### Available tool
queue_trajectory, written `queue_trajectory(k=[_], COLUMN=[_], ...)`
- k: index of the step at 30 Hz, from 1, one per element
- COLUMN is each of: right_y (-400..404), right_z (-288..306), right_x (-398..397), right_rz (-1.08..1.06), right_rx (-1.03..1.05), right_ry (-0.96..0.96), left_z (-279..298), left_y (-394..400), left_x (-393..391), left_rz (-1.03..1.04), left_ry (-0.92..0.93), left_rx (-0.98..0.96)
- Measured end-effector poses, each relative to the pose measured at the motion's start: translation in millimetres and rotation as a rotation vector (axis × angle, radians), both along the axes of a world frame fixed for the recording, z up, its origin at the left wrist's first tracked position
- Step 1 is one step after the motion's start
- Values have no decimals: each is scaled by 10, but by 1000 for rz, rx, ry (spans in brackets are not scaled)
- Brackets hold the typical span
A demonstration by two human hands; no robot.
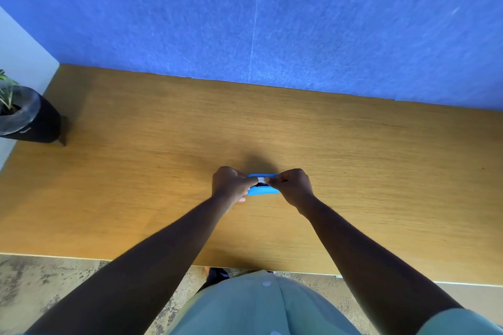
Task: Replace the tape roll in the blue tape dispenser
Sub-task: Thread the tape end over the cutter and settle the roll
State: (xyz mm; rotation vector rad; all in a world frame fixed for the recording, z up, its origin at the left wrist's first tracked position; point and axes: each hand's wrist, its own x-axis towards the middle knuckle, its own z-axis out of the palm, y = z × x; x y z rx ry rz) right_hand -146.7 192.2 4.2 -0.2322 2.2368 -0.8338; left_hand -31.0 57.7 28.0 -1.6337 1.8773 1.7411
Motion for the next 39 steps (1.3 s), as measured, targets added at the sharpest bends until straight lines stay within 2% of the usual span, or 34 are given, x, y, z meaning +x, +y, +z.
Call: queue_trajectory(k=[10,18,25,39], right_y=[12,11,-8,-214], right_z=[12,5,-7,109], right_x=[3,10,44,-99], right_rz=[1,7,30,141], right_rx=[-8,-10,49,201], right_ry=[7,12,31,33], left_z=[-68,-154,-155,-186], left_y=[6,-36,-57,-51], left_x=[0,83,104,94], left_rz=[10,5,30,4], left_ry=[10,63,103,117], left_rx=[-48,51,102,25])
